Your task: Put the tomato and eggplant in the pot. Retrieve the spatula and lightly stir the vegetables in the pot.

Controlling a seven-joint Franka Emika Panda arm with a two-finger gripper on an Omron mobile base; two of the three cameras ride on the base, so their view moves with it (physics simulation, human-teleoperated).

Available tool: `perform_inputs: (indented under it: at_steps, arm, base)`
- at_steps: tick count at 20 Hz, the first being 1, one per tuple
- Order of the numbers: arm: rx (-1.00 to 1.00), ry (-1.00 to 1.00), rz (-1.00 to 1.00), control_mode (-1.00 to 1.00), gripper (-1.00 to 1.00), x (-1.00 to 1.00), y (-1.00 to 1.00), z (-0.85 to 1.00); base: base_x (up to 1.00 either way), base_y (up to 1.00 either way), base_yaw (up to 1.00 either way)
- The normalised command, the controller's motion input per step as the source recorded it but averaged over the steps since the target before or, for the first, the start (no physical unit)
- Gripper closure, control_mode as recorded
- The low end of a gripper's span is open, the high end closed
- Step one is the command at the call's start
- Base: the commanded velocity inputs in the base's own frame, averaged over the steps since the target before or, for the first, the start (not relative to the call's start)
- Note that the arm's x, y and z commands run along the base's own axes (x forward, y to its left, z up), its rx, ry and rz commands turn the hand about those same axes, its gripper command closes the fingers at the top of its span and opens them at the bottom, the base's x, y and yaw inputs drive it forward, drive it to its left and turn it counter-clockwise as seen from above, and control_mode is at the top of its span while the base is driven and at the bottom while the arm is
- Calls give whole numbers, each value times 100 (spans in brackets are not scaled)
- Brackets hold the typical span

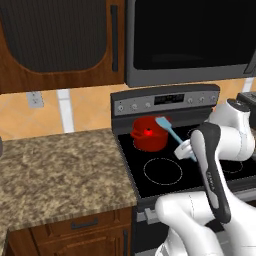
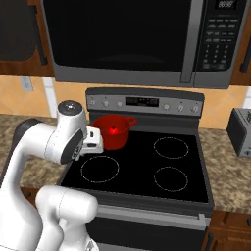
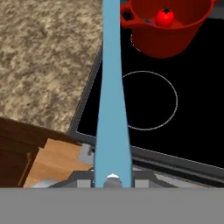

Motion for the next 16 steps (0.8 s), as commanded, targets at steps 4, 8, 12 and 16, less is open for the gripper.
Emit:
perform_inputs:
  at_steps: [4, 8, 12, 16]
  arm:
    - [-4, 2, 0, -100, 100, 100, -22, 11]
    - [-19, 5, 0, -100, 100, 100, -60, 23]
    - [-36, -2, 0, -100, 100, 89, -66, 43]
    - [-44, 0, 22, -100, 100, 44, -45, 36]
  base:
    - [0, 0, 0]
    - [0, 0, 0]
    - [0, 0, 0]
    - [0, 0, 0]
